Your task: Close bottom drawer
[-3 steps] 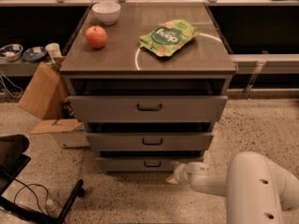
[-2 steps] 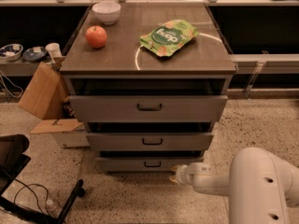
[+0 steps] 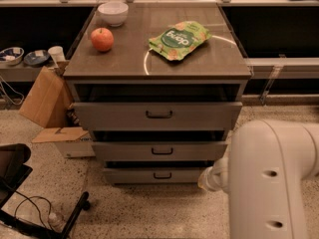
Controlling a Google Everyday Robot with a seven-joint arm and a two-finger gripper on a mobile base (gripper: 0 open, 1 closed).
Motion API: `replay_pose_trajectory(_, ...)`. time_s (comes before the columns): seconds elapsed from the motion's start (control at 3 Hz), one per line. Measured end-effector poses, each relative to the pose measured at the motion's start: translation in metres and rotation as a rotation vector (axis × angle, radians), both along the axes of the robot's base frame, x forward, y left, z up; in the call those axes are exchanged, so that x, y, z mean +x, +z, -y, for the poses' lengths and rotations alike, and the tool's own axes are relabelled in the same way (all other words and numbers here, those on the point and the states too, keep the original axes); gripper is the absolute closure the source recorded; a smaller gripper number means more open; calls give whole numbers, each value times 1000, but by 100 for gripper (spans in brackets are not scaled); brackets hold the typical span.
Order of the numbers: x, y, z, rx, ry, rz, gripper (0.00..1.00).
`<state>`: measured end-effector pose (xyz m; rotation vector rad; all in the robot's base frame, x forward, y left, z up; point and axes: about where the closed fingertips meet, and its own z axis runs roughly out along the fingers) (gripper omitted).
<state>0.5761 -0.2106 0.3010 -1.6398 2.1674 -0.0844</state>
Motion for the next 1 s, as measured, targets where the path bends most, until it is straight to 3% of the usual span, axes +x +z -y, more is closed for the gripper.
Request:
replay_pose_trajectory(0.33,-16,74,15,-15,-55,-30,100)
replay_pose_trajectory(0.67,-56,134,42,-69,-77,-24,100)
replay_pose_trajectory(1.0,-87,157,51,-83,-87,-22,87)
